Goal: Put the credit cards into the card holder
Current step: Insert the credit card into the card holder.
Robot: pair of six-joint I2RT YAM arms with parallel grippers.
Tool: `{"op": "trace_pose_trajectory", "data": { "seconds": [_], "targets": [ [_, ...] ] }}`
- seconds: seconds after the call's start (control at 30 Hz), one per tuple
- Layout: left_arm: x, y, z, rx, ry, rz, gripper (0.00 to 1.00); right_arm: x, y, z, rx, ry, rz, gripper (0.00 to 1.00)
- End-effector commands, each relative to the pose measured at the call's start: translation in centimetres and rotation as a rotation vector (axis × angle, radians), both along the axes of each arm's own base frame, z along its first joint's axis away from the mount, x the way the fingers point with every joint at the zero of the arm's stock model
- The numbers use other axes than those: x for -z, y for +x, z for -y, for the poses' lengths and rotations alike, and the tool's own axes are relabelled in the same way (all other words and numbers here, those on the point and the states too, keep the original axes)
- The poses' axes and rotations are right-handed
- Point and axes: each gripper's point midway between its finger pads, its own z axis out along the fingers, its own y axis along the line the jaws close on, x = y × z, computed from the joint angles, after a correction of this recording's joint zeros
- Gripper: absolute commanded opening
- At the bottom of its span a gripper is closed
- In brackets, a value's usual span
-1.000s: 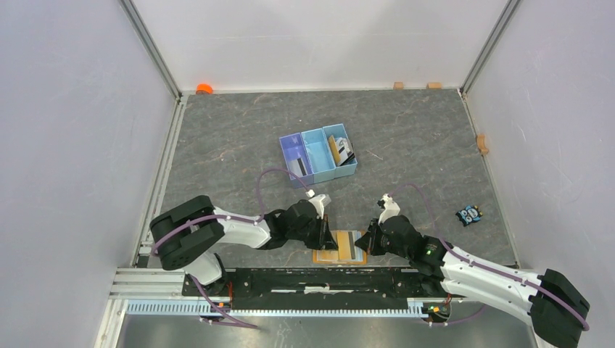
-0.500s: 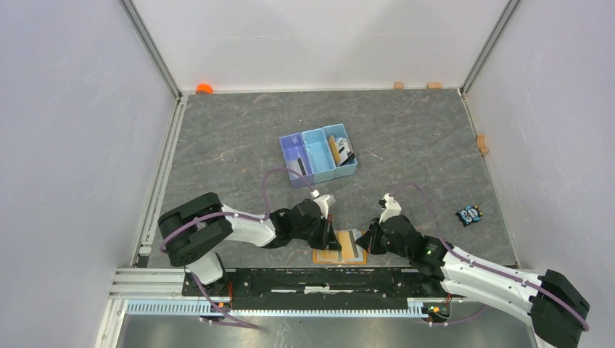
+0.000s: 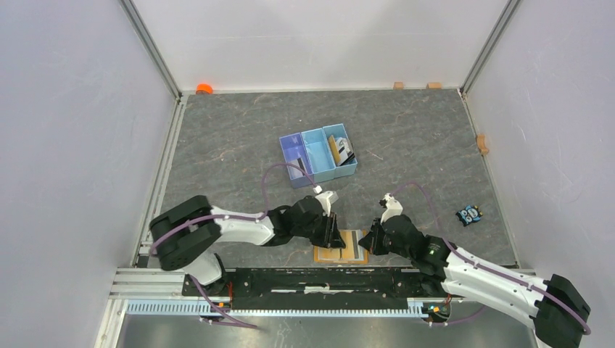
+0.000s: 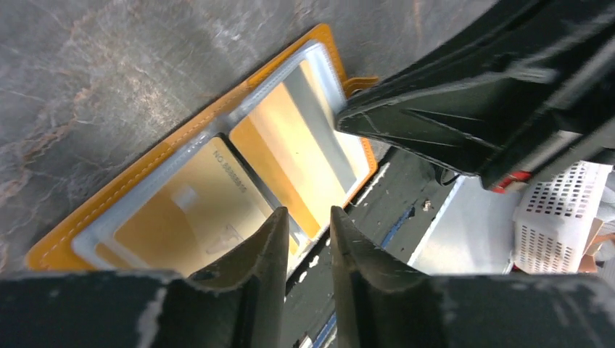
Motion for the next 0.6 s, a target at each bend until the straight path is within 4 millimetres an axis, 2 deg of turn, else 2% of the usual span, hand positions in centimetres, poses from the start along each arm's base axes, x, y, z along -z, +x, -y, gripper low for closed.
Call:
{"op": "trace_pose_trajectory", "data": {
  "seconds": [0.0, 0.1, 0.27, 0.37, 0.57],
  "targets": [
    [-4.8, 1.4, -0.2, -0.002, -0.036, 0.153, 0.39, -1.6, 0.6, -0.1, -0.010, -0.026, 0.032, 0.00],
    [-4.3, 1.6, -2.7, -0.049, 0.055, 0.172, 0.44, -2.0, 0.7, -0.2, -0.016, -0.038, 0.035, 0.00],
    [-1.7, 1.9, -6.6, -0.123, 0.202, 0.177, 0.45, -3.3, 1.1, -0.6, -0.022, -0.042, 0.048, 0.00],
    [-0.5, 1.5, -7.2, -0.118, 0.241, 0.161, 0.44, -3.9, 1.3, -1.1, -0.031, -0.040, 0.047, 0.00],
    [1.9, 1.2, -7.0, -0.098, 0.281, 0.124, 0.40, -4.7, 1.5, -2.0, -0.056, -0.049, 0.037, 0.00]
  ]
}}
